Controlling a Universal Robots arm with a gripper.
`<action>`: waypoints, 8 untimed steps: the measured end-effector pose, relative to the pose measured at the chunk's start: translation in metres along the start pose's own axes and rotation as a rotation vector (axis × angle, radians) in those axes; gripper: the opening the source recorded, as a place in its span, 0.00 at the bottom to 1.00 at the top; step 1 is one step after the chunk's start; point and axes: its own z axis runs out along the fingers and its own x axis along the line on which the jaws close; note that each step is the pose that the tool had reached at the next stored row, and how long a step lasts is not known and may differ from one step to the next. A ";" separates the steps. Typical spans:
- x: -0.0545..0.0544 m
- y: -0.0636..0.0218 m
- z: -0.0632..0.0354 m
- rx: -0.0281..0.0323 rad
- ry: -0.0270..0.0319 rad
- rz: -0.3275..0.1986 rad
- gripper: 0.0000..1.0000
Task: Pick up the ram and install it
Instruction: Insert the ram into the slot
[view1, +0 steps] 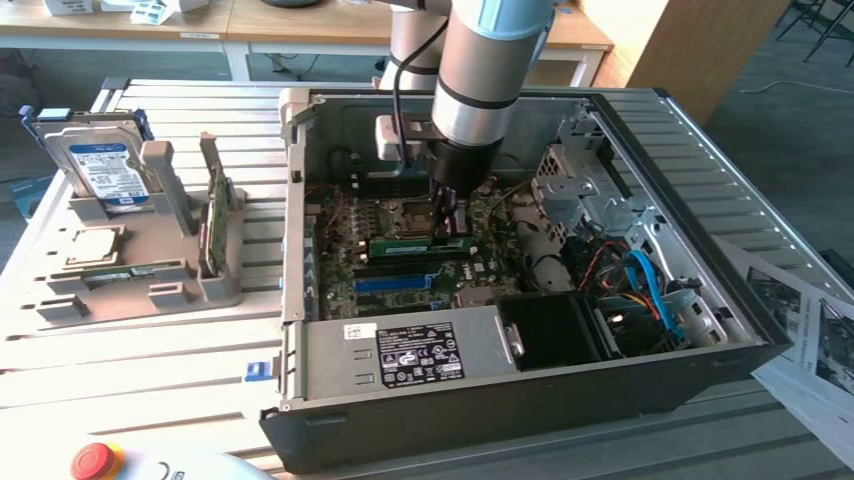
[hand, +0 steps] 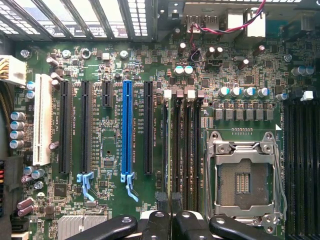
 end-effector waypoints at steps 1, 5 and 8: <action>0.000 -0.0001 0.0000 0.0000 0.0000 0.000 0.12; 0.000 -0.0002 0.0000 0.0001 0.0000 -0.001 0.12; 0.000 -0.0002 0.0003 0.0002 0.0002 -0.001 0.12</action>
